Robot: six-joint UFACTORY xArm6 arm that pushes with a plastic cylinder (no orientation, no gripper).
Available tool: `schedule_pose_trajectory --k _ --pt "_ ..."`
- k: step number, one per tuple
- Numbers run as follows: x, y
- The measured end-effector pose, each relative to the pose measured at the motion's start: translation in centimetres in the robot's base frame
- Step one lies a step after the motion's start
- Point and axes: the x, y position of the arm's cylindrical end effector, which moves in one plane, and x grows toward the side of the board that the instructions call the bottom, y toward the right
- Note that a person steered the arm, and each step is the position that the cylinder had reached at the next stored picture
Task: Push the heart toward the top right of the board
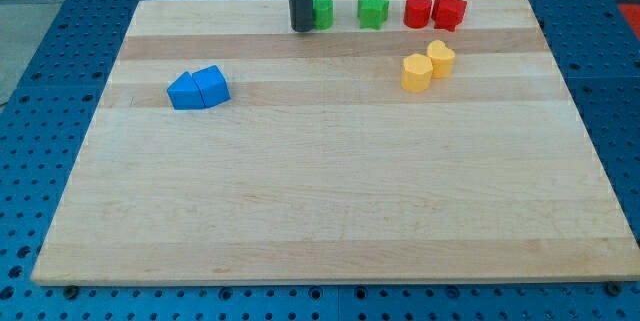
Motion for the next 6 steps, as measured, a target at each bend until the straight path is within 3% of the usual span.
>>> schedule_pose_trajectory --k 1,2,3,4,6 --pt "2.5 1.4" --pt "8.0 8.1" --pt "8.7 18.5" --pt "7.4 24.7" --pt "3.2 25.0"
